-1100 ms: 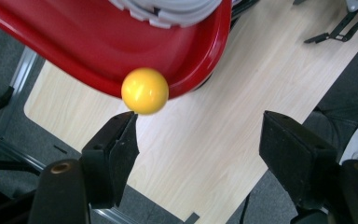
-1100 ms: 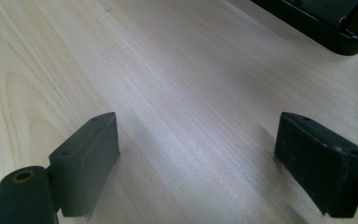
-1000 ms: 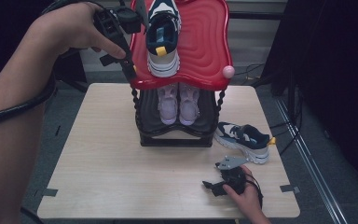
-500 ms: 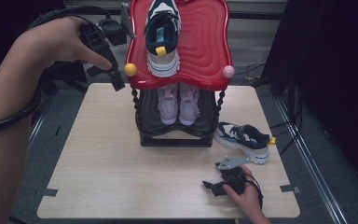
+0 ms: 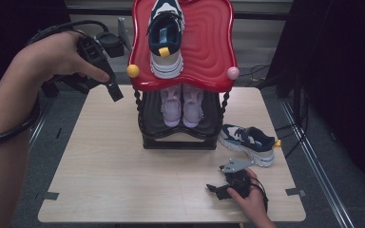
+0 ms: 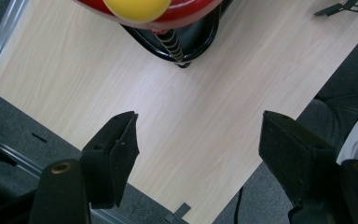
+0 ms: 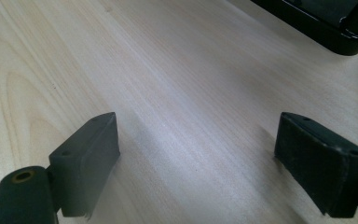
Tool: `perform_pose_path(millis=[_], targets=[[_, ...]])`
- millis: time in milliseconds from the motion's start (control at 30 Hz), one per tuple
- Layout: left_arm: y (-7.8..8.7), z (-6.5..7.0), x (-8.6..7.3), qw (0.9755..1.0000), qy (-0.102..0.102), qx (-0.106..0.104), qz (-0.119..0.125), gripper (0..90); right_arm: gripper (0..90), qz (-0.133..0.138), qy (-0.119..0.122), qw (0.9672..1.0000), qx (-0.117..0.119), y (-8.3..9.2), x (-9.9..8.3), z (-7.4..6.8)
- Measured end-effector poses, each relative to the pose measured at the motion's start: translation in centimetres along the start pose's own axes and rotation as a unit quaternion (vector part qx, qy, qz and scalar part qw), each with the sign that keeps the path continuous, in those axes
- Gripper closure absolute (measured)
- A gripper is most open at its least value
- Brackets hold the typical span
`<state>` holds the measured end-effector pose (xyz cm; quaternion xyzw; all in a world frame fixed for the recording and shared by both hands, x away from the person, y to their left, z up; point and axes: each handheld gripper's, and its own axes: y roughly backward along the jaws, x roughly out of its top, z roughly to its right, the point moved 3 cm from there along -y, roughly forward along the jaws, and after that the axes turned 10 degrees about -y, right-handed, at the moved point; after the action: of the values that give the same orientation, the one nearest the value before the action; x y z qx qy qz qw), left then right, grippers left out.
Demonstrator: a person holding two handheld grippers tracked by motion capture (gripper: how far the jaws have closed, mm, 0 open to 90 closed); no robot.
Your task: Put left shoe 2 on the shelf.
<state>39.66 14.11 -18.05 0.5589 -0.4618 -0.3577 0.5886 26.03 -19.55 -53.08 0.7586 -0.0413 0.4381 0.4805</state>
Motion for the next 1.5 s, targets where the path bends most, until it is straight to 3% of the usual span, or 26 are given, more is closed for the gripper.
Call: perform_pose_path(millis=[567, 1100, 1500], targets=[[-2.2, 0.0, -2.2, 1.0, 0.009, 0.002, -0.001, 28.0, 13.1, 0.0, 0.001, 1.0, 0.0, 0.0, 0.0, 0.0], [-5.6, 0.5, -4.3, 0.9998, 0.018, -0.011, -0.007, 28.2, 13.1, 0.001, 0.001, 1.0, 0.0, 0.0, 0.0, 0.0], [-8.1, 0.9, -4.9, 0.9996, 0.019, -0.02, -0.011, 28.1, 13.1, 0.001, -0.001, 1.0, 0.0, 0.0, 0.0, 0.0]])
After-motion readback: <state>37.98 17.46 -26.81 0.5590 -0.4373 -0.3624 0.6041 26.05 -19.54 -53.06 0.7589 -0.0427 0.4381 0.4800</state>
